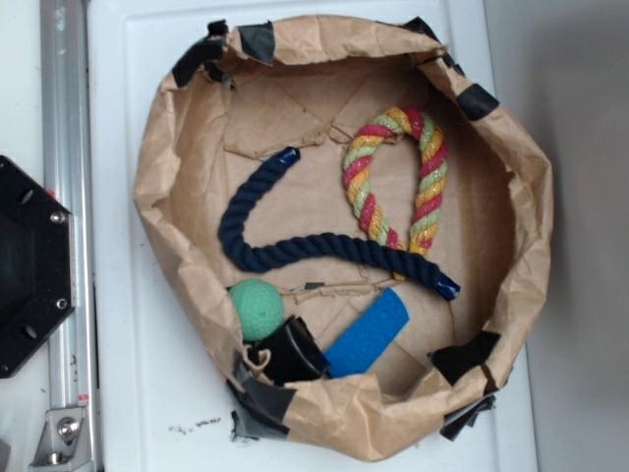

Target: Grab the blue rope.

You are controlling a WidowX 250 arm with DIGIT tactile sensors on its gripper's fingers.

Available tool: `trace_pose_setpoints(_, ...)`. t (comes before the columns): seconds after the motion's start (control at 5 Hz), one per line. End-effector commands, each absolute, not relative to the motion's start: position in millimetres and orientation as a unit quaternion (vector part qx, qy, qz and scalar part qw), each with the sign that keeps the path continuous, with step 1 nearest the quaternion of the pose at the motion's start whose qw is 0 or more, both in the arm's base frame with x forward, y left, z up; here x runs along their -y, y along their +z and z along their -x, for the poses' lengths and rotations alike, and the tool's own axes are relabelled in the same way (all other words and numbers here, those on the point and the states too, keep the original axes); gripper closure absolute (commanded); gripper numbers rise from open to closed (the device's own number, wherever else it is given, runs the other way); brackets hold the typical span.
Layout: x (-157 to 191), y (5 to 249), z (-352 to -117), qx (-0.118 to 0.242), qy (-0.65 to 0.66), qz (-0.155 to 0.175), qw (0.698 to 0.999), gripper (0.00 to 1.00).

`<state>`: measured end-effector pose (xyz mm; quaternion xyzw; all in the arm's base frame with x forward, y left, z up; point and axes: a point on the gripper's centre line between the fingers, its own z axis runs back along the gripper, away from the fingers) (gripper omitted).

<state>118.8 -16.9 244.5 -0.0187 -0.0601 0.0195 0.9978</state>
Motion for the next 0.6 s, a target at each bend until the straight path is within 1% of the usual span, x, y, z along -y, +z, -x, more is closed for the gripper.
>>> trace_pose_setpoints(0.0,16.9,244.5,-118.8,0.060,0.020,0.019,0.998,0.00)
trace_pose_setpoints(0.2,0.2,216.1,-164.0,0.044,0.009,0.011,0.999,0.00)
trace_pose_setpoints(0.4,-2.2,186.1,-196.6,0.046,-0.021,-0.004,0.999,0.00)
